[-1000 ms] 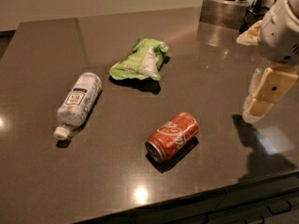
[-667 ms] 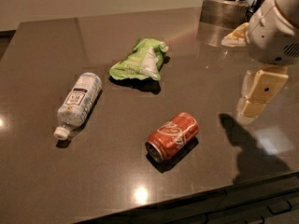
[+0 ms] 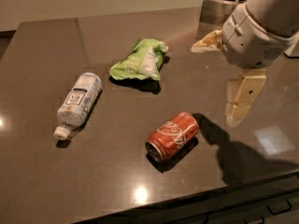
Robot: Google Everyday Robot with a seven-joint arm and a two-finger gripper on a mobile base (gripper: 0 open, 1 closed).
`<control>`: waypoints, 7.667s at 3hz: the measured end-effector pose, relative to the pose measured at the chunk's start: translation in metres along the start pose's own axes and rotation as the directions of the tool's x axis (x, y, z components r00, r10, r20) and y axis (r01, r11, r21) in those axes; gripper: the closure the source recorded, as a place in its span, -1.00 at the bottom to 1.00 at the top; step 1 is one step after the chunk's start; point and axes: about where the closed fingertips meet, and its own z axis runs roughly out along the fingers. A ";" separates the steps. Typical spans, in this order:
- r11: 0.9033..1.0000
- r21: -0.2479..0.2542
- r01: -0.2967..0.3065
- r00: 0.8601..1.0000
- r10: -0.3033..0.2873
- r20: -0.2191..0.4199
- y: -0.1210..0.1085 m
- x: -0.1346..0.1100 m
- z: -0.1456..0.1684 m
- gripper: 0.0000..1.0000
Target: Place coke can upright
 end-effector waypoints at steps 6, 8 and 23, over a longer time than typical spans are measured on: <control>0.889 -0.234 0.393 0.914 -0.405 -0.003 0.061 -0.066 0.108 -1.00; 0.878 -0.291 0.380 0.912 -0.408 -0.039 0.063 -0.067 0.124 -0.21; 0.785 -0.065 -0.616 0.245 0.270 0.931 -0.009 -0.033 0.073 0.01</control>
Offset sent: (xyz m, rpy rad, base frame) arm -0.0446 0.0468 -0.0400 0.0027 0.0342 0.3791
